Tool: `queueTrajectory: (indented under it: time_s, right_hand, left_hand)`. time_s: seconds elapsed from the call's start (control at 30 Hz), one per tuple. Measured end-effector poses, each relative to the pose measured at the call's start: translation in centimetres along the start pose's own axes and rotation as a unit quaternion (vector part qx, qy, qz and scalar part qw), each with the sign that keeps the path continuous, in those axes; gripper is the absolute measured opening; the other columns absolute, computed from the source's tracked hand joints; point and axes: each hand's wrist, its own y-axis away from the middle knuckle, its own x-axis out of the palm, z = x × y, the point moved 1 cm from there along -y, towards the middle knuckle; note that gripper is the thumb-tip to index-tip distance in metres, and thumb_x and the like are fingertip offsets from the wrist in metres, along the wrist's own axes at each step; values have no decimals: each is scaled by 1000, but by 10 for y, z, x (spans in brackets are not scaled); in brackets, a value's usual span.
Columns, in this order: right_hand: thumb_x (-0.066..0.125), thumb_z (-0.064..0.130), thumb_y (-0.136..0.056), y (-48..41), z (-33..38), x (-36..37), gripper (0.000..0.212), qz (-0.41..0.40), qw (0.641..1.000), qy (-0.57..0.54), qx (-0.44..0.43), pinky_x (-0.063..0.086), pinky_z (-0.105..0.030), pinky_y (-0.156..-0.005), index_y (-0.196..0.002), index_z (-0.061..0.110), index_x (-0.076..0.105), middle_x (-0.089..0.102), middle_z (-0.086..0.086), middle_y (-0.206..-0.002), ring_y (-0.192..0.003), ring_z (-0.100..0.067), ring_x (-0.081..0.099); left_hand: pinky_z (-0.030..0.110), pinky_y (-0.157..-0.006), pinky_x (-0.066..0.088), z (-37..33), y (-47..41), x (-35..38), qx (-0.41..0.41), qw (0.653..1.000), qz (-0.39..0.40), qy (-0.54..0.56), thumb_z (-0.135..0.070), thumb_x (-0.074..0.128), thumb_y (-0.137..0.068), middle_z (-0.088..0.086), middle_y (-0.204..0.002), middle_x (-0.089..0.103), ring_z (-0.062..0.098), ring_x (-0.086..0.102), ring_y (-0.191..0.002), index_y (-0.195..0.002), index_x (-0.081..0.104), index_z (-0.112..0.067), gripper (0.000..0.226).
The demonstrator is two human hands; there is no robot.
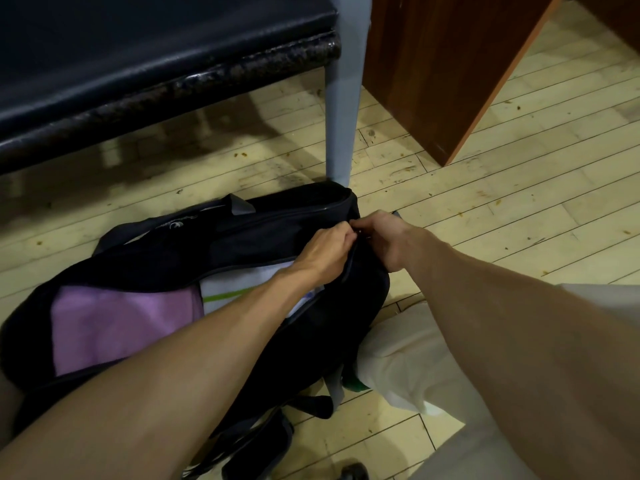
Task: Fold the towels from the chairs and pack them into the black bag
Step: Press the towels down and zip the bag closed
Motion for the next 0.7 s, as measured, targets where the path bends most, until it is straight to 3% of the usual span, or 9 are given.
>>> queueTrajectory:
  time_s: [0.07,0.13,0.23,0.33,0.43,0.57,0.7]
  right_hand:
    - [62,19,-90,-1,0,0,28,-22,1000,-21,-6,50,-36,-79,-108,-1,66,63,-15,-97,-94,-30,63]
    - [64,14,-89,-4,2,0,12,-52,998,-26,-15,48,-33,-78,-87,2,63,57,-10,-79,-73,-24,55]
    - [61,9,-91,-5,8,-1,23,-98,995,-29,-16,46,-30,-66,-70,5,53,50,-8,-67,-61,-21,49]
    - [61,10,-92,-9,12,-1,12,-139,989,-37,-20,50,-31,-70,-85,0,58,54,-9,-75,-69,-22,55]
    - [60,12,-92,-9,16,3,29,-167,985,14,-39,53,-32,-86,-118,-2,59,56,-8,-84,-85,-22,60]
    - [62,13,-93,4,19,18,28,-203,976,41,-73,53,-37,-89,-116,-2,58,60,-11,-87,-89,-27,63]
    - [59,22,-94,9,16,27,39,-263,947,132,-126,50,-38,-91,-124,-4,55,60,-15,-118,-108,-34,59]
  left_hand:
    - [37,-69,38,-1,2,0,-1,1000,3,-20,-22,36,-103,21,-97,63,36,58,-92,-101,55,-2,28]
    - [38,-68,38,-1,3,-3,2,999,3,-38,-22,39,-101,20,-93,62,37,57,-89,-91,53,-6,24]
    - [41,-62,41,4,10,-12,16,998,-3,-54,-23,42,-98,10,-80,57,35,58,-78,-76,45,-14,24]
    - [39,-58,41,16,29,-28,23,996,-3,-88,-24,44,-97,2,-74,53,28,54,-69,-75,47,-17,23]
    - [39,-61,44,30,51,-50,37,990,-23,-135,-26,45,-95,-3,-72,53,25,55,-69,-74,47,-22,22]
    - [39,-59,44,48,87,-83,55,985,-42,-157,-27,47,-97,-6,-67,53,17,53,-63,-74,47,-22,23]
    - [36,-58,42,77,122,-97,23,994,-40,-96,-26,50,-97,-4,-63,54,14,49,-58,-73,51,-27,24]
